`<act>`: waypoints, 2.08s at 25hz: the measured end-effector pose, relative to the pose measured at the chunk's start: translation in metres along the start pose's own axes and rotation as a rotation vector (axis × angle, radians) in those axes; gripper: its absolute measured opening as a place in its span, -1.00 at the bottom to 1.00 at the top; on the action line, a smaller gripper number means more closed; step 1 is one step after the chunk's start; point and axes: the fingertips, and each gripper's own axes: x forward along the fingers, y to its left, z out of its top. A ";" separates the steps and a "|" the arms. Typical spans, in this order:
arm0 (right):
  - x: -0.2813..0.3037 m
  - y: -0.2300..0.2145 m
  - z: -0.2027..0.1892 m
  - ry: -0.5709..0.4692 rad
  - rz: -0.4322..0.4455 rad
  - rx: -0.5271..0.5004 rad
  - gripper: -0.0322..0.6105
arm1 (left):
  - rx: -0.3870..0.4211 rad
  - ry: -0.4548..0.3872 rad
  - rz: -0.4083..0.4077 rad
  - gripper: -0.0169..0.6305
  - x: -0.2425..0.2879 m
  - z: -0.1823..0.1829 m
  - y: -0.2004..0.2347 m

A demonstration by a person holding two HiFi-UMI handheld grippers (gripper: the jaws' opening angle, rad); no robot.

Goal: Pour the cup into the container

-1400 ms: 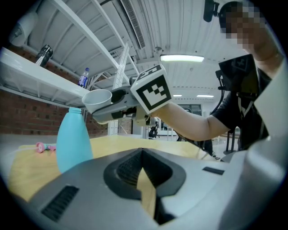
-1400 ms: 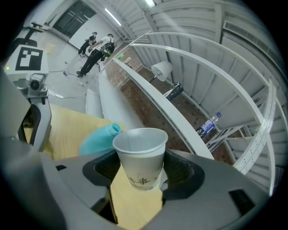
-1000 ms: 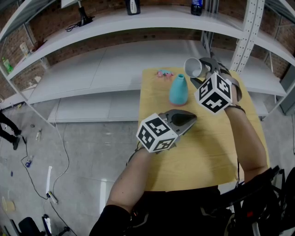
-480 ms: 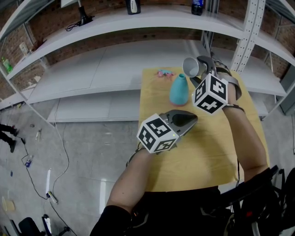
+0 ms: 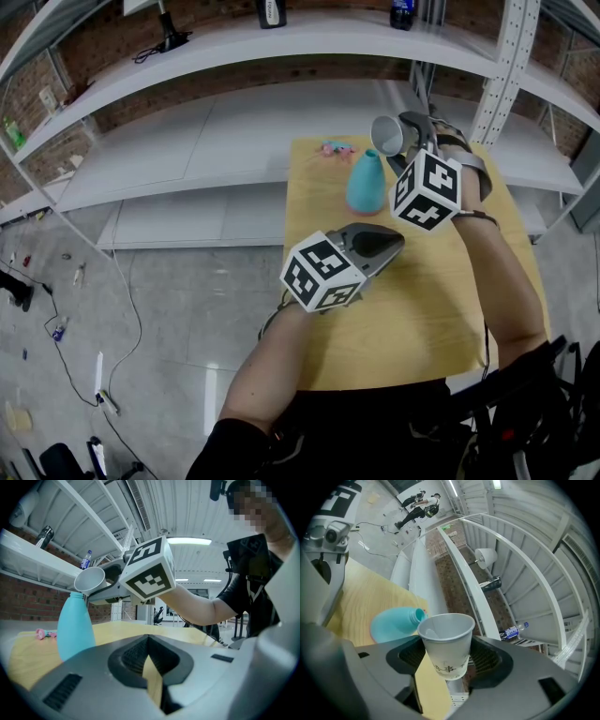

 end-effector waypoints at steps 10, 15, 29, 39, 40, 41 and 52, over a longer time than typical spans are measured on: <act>0.000 0.000 0.004 0.001 -0.013 -0.045 0.05 | 0.000 -0.001 0.001 -0.97 0.000 0.001 0.000; 0.001 -0.001 0.004 0.008 -0.025 -0.070 0.05 | -0.001 0.000 -0.001 -0.97 0.001 0.000 0.000; 0.002 0.000 0.006 0.012 -0.039 -0.114 0.05 | 0.001 -0.001 -0.004 -0.97 0.001 0.000 -0.001; 0.003 -0.001 0.007 0.021 -0.047 -0.140 0.05 | -0.001 0.000 -0.008 -0.97 0.000 0.001 -0.001; 0.003 -0.001 0.007 0.022 -0.049 -0.141 0.05 | -0.001 0.000 -0.008 -0.97 0.000 0.001 -0.001; 0.003 -0.001 0.007 0.023 -0.050 -0.142 0.05 | 0.000 0.000 -0.009 -0.97 0.001 0.001 -0.001; 0.003 -0.001 0.007 0.023 -0.052 -0.145 0.05 | 0.001 0.000 -0.012 -0.97 0.000 0.001 -0.002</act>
